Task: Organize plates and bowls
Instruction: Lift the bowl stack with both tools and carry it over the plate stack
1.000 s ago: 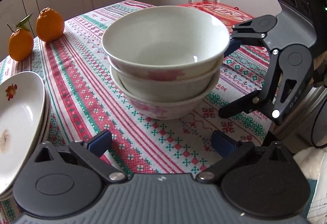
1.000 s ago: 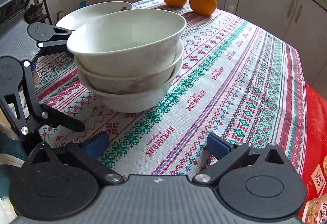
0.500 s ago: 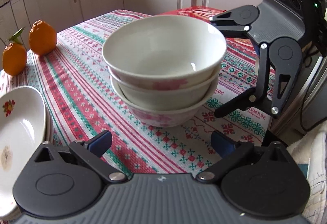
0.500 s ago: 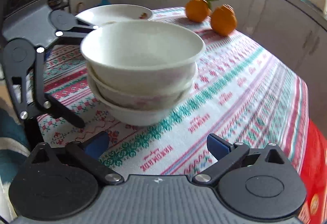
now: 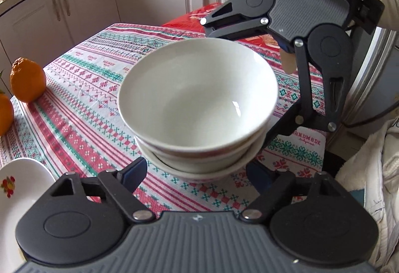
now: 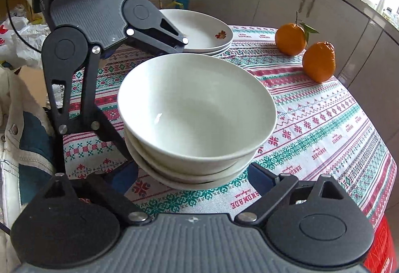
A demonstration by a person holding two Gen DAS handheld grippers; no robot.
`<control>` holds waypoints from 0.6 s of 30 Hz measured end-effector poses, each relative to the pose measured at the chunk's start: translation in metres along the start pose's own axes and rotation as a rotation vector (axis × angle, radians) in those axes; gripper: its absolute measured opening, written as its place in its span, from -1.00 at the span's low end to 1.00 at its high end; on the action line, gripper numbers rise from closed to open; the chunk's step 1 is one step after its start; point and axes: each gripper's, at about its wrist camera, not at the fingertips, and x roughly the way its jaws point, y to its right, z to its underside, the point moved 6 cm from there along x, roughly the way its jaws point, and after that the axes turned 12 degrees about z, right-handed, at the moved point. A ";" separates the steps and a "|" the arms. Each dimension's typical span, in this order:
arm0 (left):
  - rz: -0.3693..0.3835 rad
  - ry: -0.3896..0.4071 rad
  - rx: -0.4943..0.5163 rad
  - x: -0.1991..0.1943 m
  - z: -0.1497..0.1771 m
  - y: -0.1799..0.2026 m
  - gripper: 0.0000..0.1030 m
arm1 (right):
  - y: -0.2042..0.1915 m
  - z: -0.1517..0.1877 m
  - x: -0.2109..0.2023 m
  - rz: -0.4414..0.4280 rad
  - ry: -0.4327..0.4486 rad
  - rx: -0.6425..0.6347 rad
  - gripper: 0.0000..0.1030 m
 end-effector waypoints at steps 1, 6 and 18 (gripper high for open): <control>0.011 -0.003 0.004 0.000 -0.001 -0.001 0.66 | 0.000 0.000 0.000 -0.008 0.000 0.000 0.86; 0.062 -0.018 0.043 0.000 -0.004 -0.003 0.57 | 0.002 -0.001 0.004 -0.035 -0.006 0.000 0.78; 0.139 -0.045 0.068 0.001 -0.007 -0.013 0.59 | 0.004 -0.001 0.012 -0.070 -0.031 -0.005 0.77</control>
